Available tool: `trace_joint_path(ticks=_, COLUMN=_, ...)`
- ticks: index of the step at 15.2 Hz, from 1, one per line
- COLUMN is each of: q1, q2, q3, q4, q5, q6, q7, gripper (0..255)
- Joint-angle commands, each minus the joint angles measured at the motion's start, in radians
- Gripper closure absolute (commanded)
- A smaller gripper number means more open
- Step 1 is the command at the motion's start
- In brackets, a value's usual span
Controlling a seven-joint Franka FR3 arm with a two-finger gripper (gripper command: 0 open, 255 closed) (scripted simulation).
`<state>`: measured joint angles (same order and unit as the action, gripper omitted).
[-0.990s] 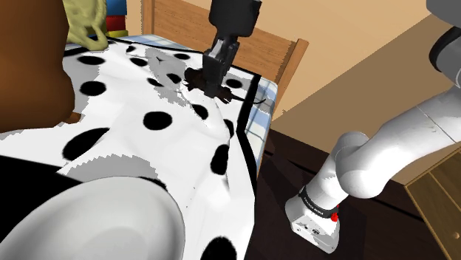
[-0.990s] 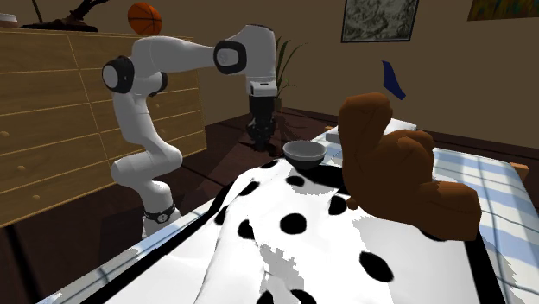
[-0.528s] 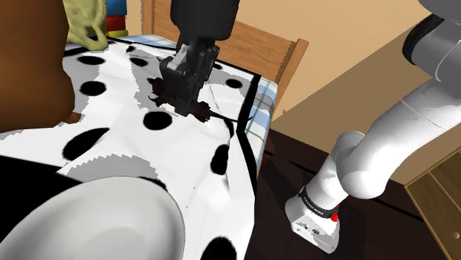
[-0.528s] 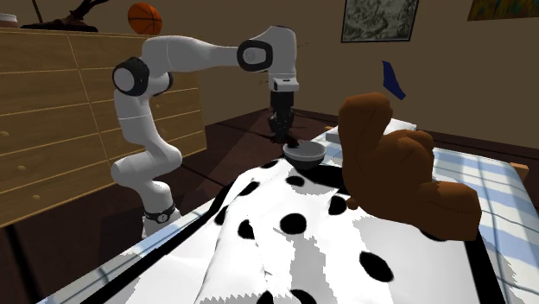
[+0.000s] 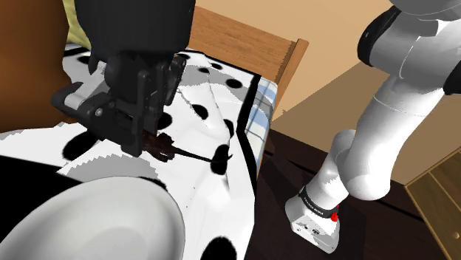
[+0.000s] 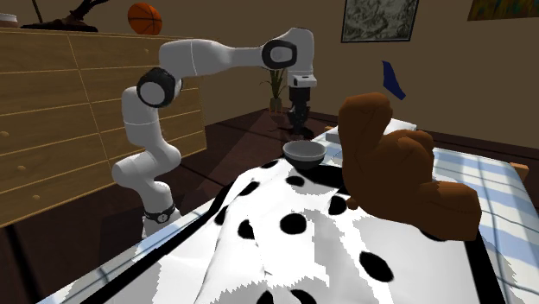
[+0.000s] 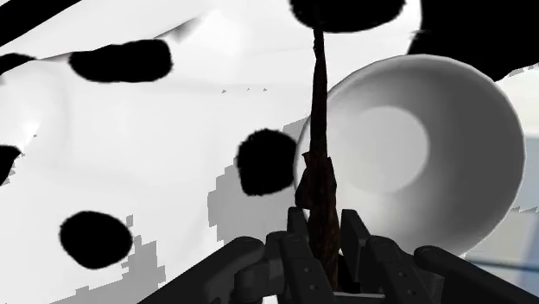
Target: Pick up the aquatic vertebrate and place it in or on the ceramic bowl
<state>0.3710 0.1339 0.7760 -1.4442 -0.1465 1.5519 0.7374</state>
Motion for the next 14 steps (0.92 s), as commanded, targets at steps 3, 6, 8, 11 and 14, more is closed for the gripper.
trace_joint_path(ticks=3, q1=0.144, q2=0.188, q3=0.027, q4=0.198, q5=-0.139, q6=-0.071, q7=0.131, gripper=255)
trace_joint_path(ticks=6, q1=0.230, q2=0.273, q3=0.017, q4=0.296, q5=-0.197, q6=-0.102, q7=0.175, gripper=255)
trace_joint_path(ticks=8, q1=0.212, q2=0.258, q3=0.019, q4=0.247, q5=-0.186, q6=-0.066, q7=0.175, gripper=255)
trace_joint_path(ticks=11, q1=0.190, q2=0.240, q3=0.021, q4=0.180, q5=-0.173, q6=-0.015, q7=0.176, gripper=255)
trace_joint_path(ticks=14, q1=0.171, q2=0.227, q3=0.023, q4=0.120, q5=-0.164, q6=0.032, q7=0.177, gripper=255)
